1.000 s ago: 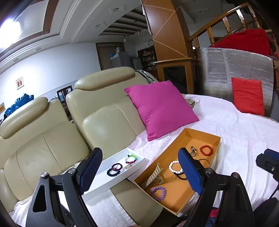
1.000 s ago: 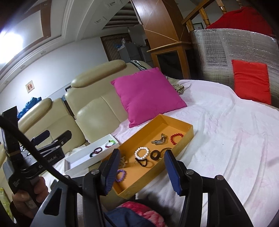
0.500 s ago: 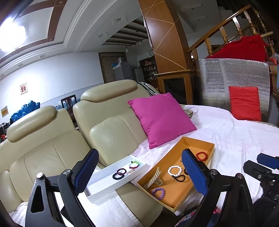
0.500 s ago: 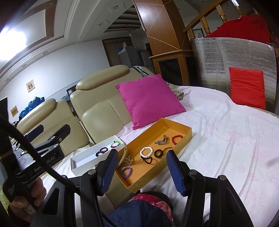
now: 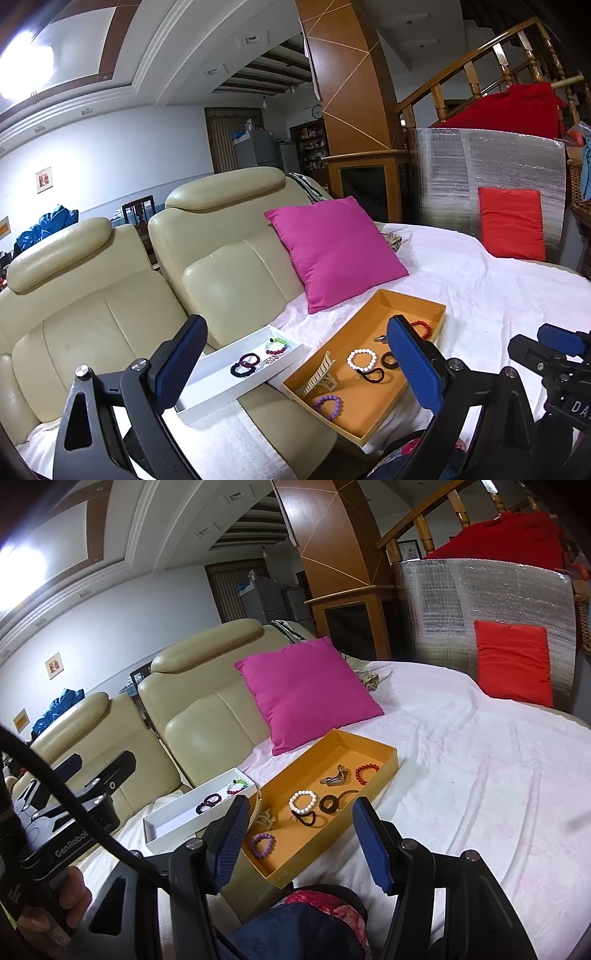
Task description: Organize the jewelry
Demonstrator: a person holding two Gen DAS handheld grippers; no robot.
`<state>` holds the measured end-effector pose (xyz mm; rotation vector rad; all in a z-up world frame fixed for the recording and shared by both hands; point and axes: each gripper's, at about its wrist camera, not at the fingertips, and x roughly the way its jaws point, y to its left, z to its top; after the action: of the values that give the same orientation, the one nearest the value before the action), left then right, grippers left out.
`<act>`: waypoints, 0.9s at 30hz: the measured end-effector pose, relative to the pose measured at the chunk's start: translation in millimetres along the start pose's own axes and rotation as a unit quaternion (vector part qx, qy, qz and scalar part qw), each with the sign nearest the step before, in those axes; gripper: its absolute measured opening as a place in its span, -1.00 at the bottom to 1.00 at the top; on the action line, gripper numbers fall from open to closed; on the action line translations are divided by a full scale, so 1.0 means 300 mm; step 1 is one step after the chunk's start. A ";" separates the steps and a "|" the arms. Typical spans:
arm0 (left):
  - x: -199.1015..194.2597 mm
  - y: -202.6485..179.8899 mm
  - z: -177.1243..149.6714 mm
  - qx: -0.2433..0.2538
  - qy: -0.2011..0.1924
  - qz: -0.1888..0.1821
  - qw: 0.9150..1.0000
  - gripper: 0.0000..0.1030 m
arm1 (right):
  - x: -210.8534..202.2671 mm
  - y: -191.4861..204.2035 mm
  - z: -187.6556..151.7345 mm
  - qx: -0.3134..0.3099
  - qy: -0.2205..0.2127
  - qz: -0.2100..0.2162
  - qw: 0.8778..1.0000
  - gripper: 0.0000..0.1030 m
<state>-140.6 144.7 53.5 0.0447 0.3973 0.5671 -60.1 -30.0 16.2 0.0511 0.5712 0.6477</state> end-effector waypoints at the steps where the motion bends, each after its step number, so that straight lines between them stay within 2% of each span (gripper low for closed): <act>1: -0.001 0.002 0.002 0.000 0.000 -0.001 1.000 0.90 | 0.001 0.003 -0.001 -0.002 0.001 -0.001 1.000 0.20; 27: -0.014 0.019 -0.005 0.002 0.000 -0.011 1.000 0.91 | 0.006 0.029 0.005 -0.010 0.002 -0.013 1.000 0.20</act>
<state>-147.2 147.3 54.6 0.0449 0.3984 0.5438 -62.9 -21.8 18.5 0.0231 0.5682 0.6289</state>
